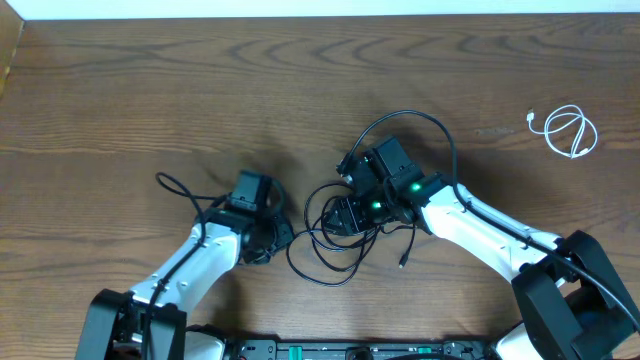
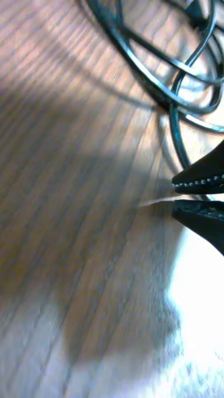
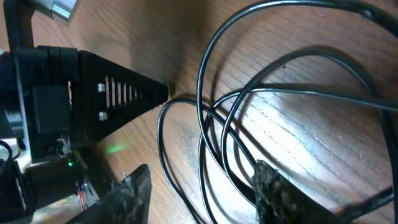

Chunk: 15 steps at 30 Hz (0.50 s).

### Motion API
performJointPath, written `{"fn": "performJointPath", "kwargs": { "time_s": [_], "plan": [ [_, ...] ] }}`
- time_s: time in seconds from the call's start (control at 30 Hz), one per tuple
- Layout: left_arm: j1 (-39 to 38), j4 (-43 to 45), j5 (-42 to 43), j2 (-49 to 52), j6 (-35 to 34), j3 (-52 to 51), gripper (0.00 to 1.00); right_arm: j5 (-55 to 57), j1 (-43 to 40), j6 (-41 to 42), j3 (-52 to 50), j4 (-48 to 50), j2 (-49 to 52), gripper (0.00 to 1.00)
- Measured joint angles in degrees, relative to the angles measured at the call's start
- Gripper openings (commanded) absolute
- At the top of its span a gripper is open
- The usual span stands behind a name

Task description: Untangle cables

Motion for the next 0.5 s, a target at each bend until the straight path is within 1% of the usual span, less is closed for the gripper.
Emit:
{"fn": "performJointPath", "kwargs": {
  "time_s": [0.03, 0.07, 0.17, 0.33, 0.5],
  "plan": [
    [0.5, 0.7, 1.0, 0.0, 0.5, 0.0, 0.24, 0.0, 0.0, 0.0, 0.0, 0.3, 0.2, 0.49],
    [0.9, 1.8, 1.7, 0.1, 1.1, 0.1, 0.28, -0.1, 0.0, 0.0, 0.0, 1.0, 0.5, 0.49],
    [1.0, 5.6, 3.3, 0.2, 1.6, 0.4, 0.34, 0.0, 0.0, 0.2, 0.0, 3.3, 2.1, 0.48],
    [1.0, 10.8, 4.4, 0.2, 1.8, 0.6, 0.38, 0.1, -0.3, 1.7, 0.0, 5.7, 4.7, 0.46],
    [1.0, 11.8, 4.5, 0.2, 1.8, 0.6, 0.38, 0.2, -1.4, 2.3, 0.0, 6.7, 5.5, 0.47]
  ]
}}
